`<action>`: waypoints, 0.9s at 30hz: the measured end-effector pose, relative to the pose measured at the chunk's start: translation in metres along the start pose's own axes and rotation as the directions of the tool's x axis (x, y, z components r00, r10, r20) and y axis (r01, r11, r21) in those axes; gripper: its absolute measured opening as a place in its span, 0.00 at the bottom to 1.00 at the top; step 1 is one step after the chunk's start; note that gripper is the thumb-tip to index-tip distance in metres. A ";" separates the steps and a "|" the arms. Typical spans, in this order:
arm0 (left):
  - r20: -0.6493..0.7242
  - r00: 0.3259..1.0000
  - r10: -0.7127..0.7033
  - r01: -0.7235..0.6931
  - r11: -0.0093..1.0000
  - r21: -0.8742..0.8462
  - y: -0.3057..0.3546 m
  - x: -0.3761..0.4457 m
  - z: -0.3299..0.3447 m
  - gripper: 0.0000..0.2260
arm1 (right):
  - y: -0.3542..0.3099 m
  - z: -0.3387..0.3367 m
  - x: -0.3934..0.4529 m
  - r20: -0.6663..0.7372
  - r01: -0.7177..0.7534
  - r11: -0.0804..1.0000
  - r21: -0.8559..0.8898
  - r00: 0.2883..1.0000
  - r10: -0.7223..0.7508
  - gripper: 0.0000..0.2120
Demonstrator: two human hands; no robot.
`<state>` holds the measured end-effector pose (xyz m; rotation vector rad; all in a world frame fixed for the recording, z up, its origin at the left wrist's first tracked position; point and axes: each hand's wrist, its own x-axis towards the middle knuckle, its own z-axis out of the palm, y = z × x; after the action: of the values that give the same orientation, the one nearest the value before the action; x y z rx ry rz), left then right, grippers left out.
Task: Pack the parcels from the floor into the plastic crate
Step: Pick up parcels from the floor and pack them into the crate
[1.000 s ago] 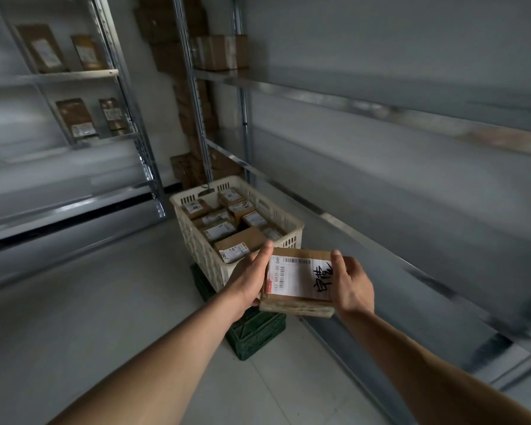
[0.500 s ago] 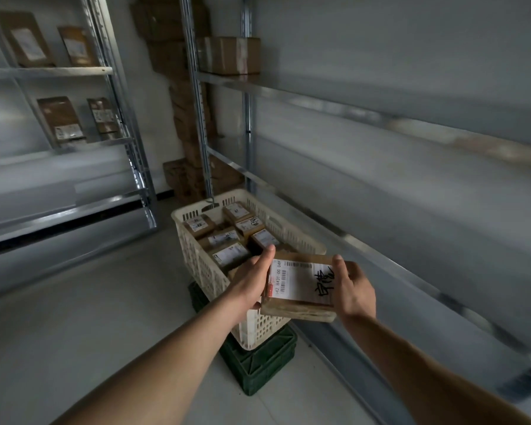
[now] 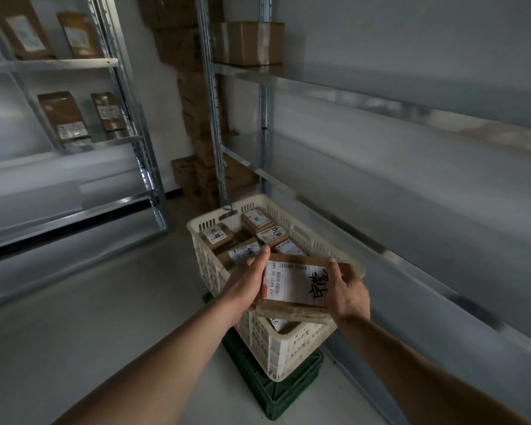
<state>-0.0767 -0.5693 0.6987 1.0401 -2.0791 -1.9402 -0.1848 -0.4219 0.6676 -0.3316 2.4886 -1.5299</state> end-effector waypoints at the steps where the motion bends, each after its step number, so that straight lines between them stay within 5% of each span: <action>1: -0.007 1.000 -0.009 0.010 1.000 0.012 0.002 0.011 -0.004 0.28 | 0.000 0.008 0.011 0.004 -0.004 1.000 0.008 1.000 0.004 0.27; 9: -0.023 0.999 -0.031 0.032 0.999 0.034 0.034 0.111 -0.031 0.20 | -0.020 0.063 0.108 0.033 -0.036 0.998 0.045 0.999 0.035 0.17; 14: -0.088 0.995 -0.040 0.046 0.997 0.061 0.049 0.163 -0.049 0.32 | -0.032 0.095 0.159 0.065 -0.049 0.998 0.038 0.997 0.046 0.16; 27: 0.028 0.997 -0.074 0.072 0.995 0.070 0.069 0.278 -0.092 0.33 | -0.060 0.155 0.240 -0.051 -0.137 0.991 -0.001 0.989 0.136 0.19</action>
<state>-0.2668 -0.8012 0.6775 1.1218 -2.1676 -1.9420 -0.3642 -0.6504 0.6399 -0.1212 2.4958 -1.4971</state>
